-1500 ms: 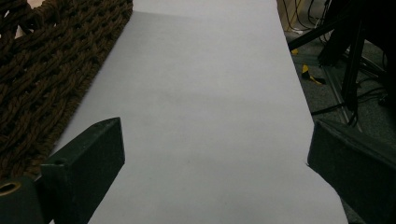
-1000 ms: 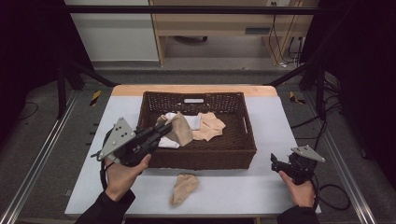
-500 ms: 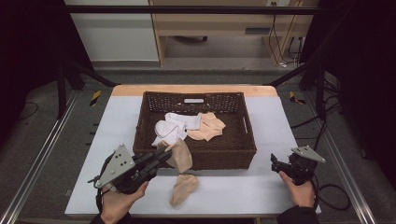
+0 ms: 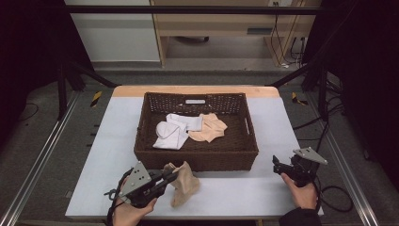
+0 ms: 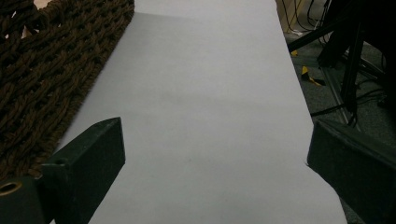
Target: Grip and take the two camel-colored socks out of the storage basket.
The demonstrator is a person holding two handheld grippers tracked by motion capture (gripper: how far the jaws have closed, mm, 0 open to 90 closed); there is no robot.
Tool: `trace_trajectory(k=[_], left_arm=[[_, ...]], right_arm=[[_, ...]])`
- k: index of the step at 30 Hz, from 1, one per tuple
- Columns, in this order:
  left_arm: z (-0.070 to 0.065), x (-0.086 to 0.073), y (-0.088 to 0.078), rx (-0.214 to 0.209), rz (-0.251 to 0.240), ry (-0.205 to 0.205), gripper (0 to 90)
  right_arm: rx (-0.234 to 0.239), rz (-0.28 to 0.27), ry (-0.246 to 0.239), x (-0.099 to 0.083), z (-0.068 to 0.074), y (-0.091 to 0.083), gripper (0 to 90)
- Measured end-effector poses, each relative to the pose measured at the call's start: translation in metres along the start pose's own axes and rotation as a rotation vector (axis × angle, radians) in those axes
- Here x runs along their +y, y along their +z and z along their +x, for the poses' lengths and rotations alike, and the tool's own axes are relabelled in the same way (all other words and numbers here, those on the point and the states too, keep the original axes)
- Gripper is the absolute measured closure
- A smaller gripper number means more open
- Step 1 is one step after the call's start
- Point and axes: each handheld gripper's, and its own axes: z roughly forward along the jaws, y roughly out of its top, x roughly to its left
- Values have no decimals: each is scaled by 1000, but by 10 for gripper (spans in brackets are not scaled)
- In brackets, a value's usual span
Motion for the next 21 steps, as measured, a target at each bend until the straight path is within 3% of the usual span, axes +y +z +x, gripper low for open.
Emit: trace_trajectory(k=[4,5,13,18,21], left_arm=[[0,-12,9,2,42,-17,844],[2,-20,16,8,75,-23,844],[10,-44,38,56,197,-25,840],[13,-53,47,57,237,-38,823],[16,-53,46,65,233,-49,751]], right_arm=[[-2,4,-1,0,0,0,45],[-3,4,-1,-1,0,0,45],[-2,11,-10,-1,1,2,45],[-3,20,-14,-2,2,3,46],[-3,23,-15,-2,2,4,46]])
